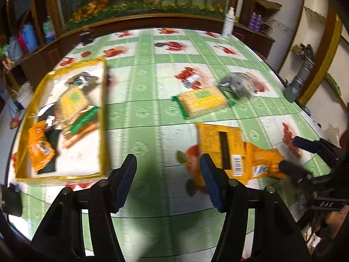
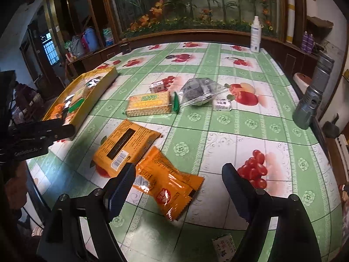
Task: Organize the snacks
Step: 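Move left tool to large yellow barcode bag while right tool reaches orange snack bag, then close left tool on yellow barcode bag while right tool grasps orange snack bag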
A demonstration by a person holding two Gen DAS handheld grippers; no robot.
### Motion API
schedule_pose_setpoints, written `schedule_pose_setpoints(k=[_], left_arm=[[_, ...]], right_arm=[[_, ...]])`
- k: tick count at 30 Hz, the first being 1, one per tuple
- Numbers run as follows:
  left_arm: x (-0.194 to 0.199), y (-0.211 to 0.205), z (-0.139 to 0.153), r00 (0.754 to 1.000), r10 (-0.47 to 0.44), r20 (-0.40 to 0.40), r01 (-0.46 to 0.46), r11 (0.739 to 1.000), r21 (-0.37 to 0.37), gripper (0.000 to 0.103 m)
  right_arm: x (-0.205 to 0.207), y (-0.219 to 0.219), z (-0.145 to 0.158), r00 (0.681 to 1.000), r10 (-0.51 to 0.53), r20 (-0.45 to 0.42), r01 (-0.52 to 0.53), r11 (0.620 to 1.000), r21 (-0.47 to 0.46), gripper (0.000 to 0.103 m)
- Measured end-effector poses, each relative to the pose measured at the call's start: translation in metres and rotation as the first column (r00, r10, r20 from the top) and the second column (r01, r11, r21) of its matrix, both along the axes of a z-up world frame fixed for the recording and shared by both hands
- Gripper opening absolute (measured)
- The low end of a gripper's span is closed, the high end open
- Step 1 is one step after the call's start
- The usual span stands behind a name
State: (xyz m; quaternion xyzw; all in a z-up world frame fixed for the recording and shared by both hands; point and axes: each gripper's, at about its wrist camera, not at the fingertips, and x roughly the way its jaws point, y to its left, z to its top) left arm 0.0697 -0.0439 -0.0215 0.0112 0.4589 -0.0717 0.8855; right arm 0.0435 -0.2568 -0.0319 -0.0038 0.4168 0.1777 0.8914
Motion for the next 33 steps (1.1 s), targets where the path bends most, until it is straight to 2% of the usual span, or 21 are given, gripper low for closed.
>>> schedule_pose_setpoints(k=[3, 7, 11, 15, 18, 19, 20, 22, 23, 24, 28, 30, 32, 33], left_arm=[[0.006, -0.015, -0.005, 0.999, -0.033, -0.032, 0.032, 0.999, -0.023, 0.059], [0.013, -0.025, -0.007, 0.996, -0.064, -0.062, 0.061, 0.997, -0.051, 0.059], [0.02, -0.027, -0.01, 0.991, -0.084, -0.1, 0.075, 0.993, -0.09, 0.059], [0.029, -0.036, -0.014, 0.988, -0.1, -0.117, 0.09, 0.992, -0.09, 0.059], [0.033, -0.047, -0.019, 0.984, -0.121, -0.133, 0.109, 0.99, -0.089, 0.059], [0.033, -0.05, -0.02, 0.983, -0.123, -0.133, 0.112, 0.99, -0.087, 0.059], [0.033, -0.053, -0.02, 0.983, -0.125, -0.131, 0.114, 0.989, -0.089, 0.059], [0.035, -0.057, -0.021, 0.982, -0.14, -0.13, 0.128, 0.987, -0.095, 0.06], [0.036, -0.06, -0.022, 0.981, -0.145, -0.132, 0.133, 0.987, -0.093, 0.064], [0.036, -0.064, -0.023, 0.981, -0.144, -0.128, 0.134, 0.988, -0.08, 0.069], [0.038, -0.079, -0.028, 0.986, -0.132, -0.103, 0.135, 0.99, 0.027, 0.073], [0.038, -0.08, -0.033, 0.987, -0.127, -0.1, 0.133, 0.99, 0.052, 0.075], [0.041, -0.076, -0.043, 0.984, -0.113, -0.136, 0.122, 0.991, 0.058, 0.075], [0.042, -0.072, -0.047, 0.986, -0.102, -0.135, 0.111, 0.992, 0.062, 0.081]], right_arm=[[0.0, 0.008, -0.008, 0.994, 0.101, -0.036, -0.101, 0.995, 0.002, 0.083], [0.0, 0.025, -0.016, 0.969, 0.241, -0.056, -0.244, 0.968, -0.059, 0.083], [0.007, 0.035, -0.021, 0.943, 0.327, -0.067, -0.332, 0.939, -0.094, 0.083], [0.02, 0.045, -0.033, 0.914, 0.387, -0.122, -0.401, 0.907, -0.126, 0.082], [0.023, 0.047, -0.039, 0.916, 0.375, -0.138, -0.396, 0.902, -0.173, 0.072], [0.021, 0.045, -0.038, 0.919, 0.368, -0.139, -0.389, 0.904, -0.175, 0.061], [0.019, 0.041, -0.037, 0.923, 0.357, -0.141, -0.377, 0.911, -0.165, 0.054], [0.016, 0.033, -0.035, 0.93, 0.336, -0.149, -0.357, 0.922, -0.152, 0.052], [0.013, 0.03, -0.036, 0.933, 0.326, -0.149, -0.347, 0.926, -0.146, 0.052], [0.012, 0.027, -0.035, 0.936, 0.319, -0.149, -0.339, 0.931, -0.136, 0.052], [0.007, 0.019, -0.034, 0.949, 0.283, -0.137, -0.296, 0.951, -0.091, 0.05], [0.007, 0.017, -0.033, 0.957, 0.258, -0.131, -0.27, 0.959, -0.085, 0.047], [0.007, 0.016, -0.033, 0.962, 0.241, -0.127, -0.252, 0.964, -0.086, 0.046], [0.007, 0.016, -0.032, 0.964, 0.232, -0.127, -0.243, 0.966, -0.083, 0.046]])
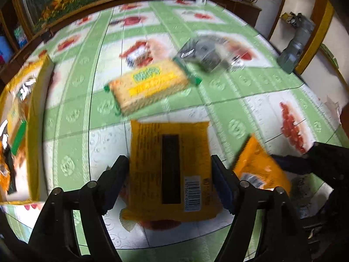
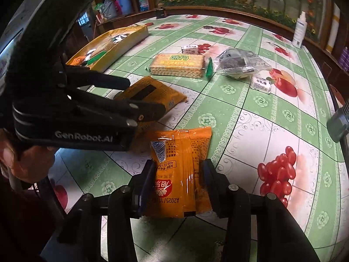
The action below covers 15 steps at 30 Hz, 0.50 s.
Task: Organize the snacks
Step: 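Close left tool on yellow barcode bag while right tool grasps orange snack bag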
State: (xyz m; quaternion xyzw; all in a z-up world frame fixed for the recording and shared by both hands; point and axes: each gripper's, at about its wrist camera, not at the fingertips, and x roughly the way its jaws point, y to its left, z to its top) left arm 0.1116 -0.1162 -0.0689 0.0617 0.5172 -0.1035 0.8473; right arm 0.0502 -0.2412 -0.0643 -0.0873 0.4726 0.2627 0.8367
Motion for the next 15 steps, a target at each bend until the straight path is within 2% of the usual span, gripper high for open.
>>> schedule_pose_setpoints(k=[1, 3, 5, 8, 10, 15], left_arm=[[-0.002, 0.002, -0.001, 1.0, 0.009, 0.028, -0.01, 1.0, 0.024, 0.083], [-0.003, 0.007, -0.001, 0.999, 0.016, 0.034, -0.017, 1.0, 0.012, 0.08], [-0.005, 0.008, 0.003, 0.999, 0.01, 0.048, -0.011, 1.0, 0.015, 0.069], [-0.009, 0.013, 0.005, 0.997, 0.017, 0.07, -0.021, 0.998, 0.051, 0.069], [-0.014, 0.018, 0.008, 0.995, 0.043, 0.094, -0.05, 0.996, 0.071, 0.069], [-0.027, 0.043, 0.029, 0.978, 0.105, 0.182, -0.121, 0.99, 0.078, 0.069]], right_arm=[[0.0, -0.001, 0.0, 1.0, -0.008, -0.002, 0.008, 1.0, 0.004, 0.047], [-0.001, 0.001, 0.001, 1.0, -0.014, 0.004, 0.014, 1.0, -0.009, 0.047], [-0.004, 0.005, 0.0, 0.999, -0.027, 0.026, 0.028, 0.999, -0.042, 0.047], [-0.006, 0.005, 0.001, 0.998, -0.064, 0.027, 0.065, 0.998, -0.024, 0.041], [-0.007, 0.002, 0.006, 0.995, -0.097, 0.035, 0.097, 0.995, 0.005, 0.028], [-0.011, 0.005, 0.023, 0.987, -0.143, 0.077, 0.142, 0.99, 0.012, 0.028]])
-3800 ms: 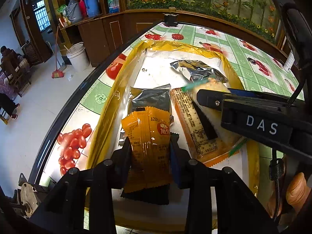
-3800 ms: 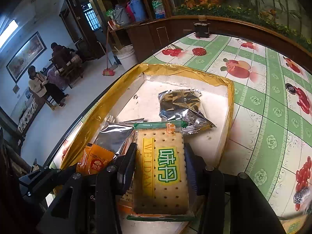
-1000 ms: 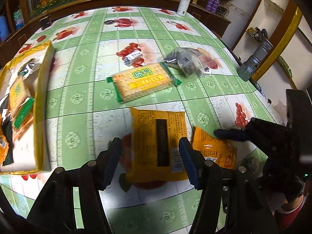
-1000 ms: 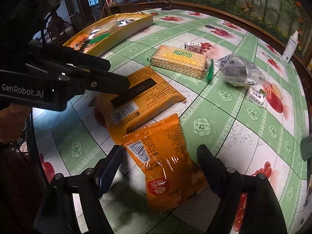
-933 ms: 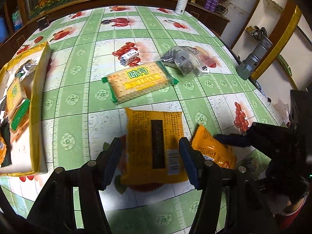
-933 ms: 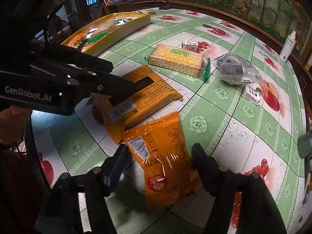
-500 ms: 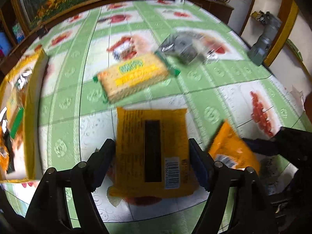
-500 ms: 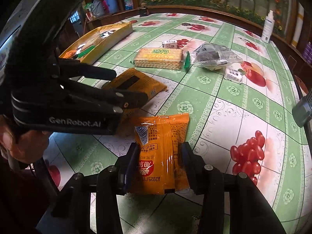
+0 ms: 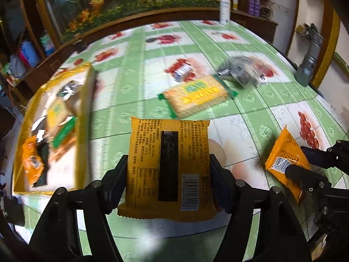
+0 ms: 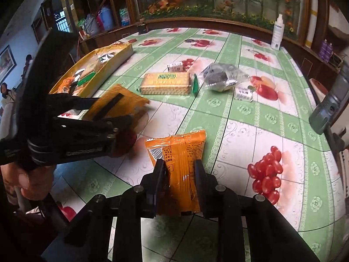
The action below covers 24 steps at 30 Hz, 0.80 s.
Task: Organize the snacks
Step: 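Close left tool on yellow barcode bag while right tool grasps orange snack bag, then carry yellow bag in left tool over tray while right tool carries orange bag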
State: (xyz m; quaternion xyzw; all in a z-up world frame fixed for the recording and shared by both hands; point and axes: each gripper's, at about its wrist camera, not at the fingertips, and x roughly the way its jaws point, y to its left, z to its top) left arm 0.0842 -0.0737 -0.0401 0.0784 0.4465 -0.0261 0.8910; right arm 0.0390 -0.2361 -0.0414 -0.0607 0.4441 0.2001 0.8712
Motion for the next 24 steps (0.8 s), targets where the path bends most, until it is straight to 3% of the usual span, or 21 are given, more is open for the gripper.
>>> schedule_pose_setpoints(k=[8, 15, 24], left_arm=[[-0.016, 0.039, 0.028, 0.991, 0.085, 0.1, -0.087, 0.996, 0.019, 0.069], [-0.025, 0.071, 0.044, 0.964, 0.184, 0.195, -0.199, 0.978, 0.063, 0.069], [-0.031, 0.117, 0.048, 0.932, 0.289, 0.218, -0.306, 0.951, 0.045, 0.069]], right_arm=[[0.001, 0.013, 0.013, 1.0, -0.013, 0.025, 0.013, 1.0, 0.007, 0.027], [0.002, 0.036, 0.032, 0.998, 0.01, 0.066, -0.012, 1.0, 0.023, 0.027], [0.013, 0.095, 0.051, 0.987, 0.107, 0.12, -0.107, 0.994, -0.009, 0.027]])
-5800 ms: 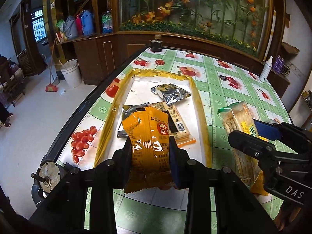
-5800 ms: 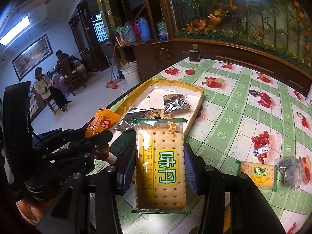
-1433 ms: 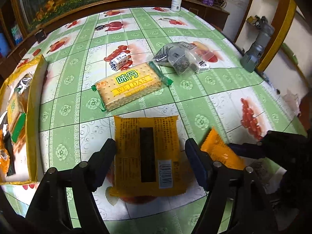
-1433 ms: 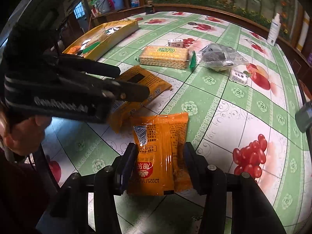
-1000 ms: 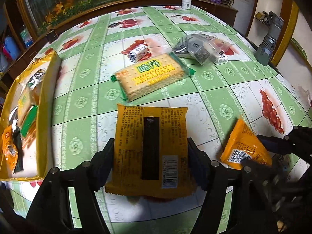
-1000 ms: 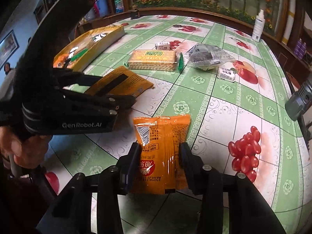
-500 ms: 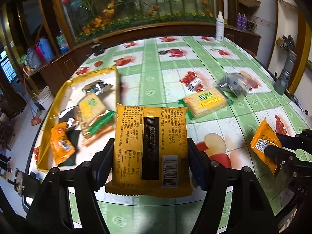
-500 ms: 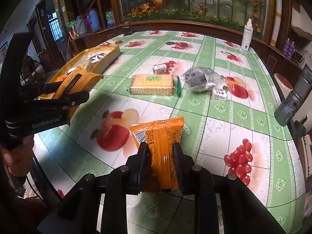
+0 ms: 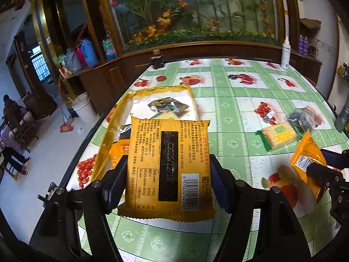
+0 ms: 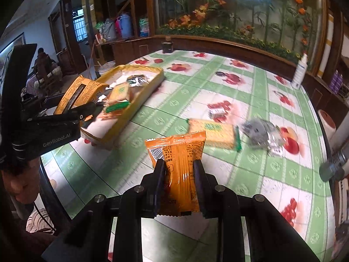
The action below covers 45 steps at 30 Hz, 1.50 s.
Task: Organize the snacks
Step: 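Carry yellow bag in left tool over tray while right tool carries orange bag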
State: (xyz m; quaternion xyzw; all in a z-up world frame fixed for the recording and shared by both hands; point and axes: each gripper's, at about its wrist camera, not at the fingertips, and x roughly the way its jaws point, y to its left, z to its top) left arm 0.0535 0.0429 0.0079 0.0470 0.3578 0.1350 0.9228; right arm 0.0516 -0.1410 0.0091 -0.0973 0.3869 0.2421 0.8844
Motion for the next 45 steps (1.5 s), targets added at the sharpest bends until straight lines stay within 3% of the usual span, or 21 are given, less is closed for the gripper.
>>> schedule_pose_setpoints(k=[25, 39, 45], left_arm=[[0.003, 0.067, 0.001, 0.995, 0.103, -0.003, -0.102, 0.99, -0.098, 0.069], [0.013, 0.083, -0.008, 0.991, 0.133, -0.022, -0.135, 0.984, -0.116, 0.069], [0.02, 0.086, -0.015, 0.989, 0.138, -0.043, -0.142, 0.983, -0.119, 0.069]], right_arm=[[0.023, 0.104, 0.017, 0.986, 0.163, 0.038, -0.163, 0.987, 0.006, 0.027], [0.044, 0.136, 0.012, 0.979, 0.202, 0.028, -0.202, 0.979, 0.026, 0.027], [0.057, 0.142, 0.003, 0.978, 0.207, -0.011, -0.205, 0.976, 0.075, 0.027]])
